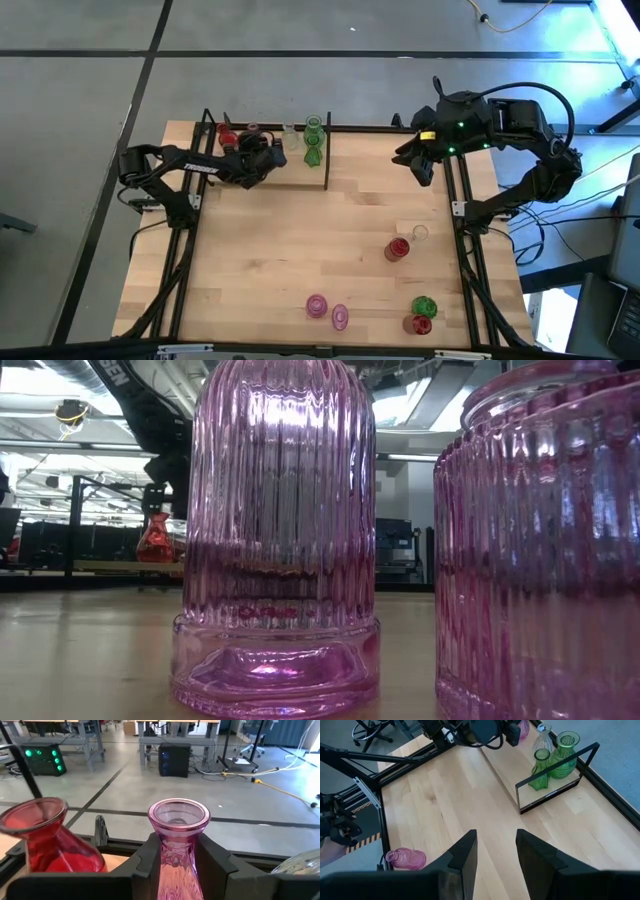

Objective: Sort vases onto shelf
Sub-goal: Put the top purple vase on the shelf

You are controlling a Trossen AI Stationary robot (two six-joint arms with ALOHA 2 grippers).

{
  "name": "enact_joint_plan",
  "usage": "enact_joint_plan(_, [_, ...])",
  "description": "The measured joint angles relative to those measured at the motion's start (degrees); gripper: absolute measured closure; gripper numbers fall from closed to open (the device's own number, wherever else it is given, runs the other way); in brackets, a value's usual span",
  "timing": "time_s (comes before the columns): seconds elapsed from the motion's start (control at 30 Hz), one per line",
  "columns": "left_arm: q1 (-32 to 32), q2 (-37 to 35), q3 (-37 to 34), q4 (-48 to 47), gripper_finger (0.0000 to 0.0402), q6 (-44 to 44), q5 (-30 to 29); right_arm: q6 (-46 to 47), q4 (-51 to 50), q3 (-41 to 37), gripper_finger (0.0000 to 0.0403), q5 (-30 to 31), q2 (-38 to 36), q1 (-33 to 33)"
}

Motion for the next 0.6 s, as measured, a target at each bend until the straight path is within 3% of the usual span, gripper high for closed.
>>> enact_joint_plan(0.17, [1.5,-0.01,0.02,3.72,0.0312,4.21,3.17,-0.01,0.11,0.0,0.0276,0.02,0.0,0.0])
enact_joint_plan(0.6, [3.29,0.02,0.0,5.29,0.0312,5.91,4.33,0.09,0.2,0.0,0.0276,0.02,0.02,0.0])
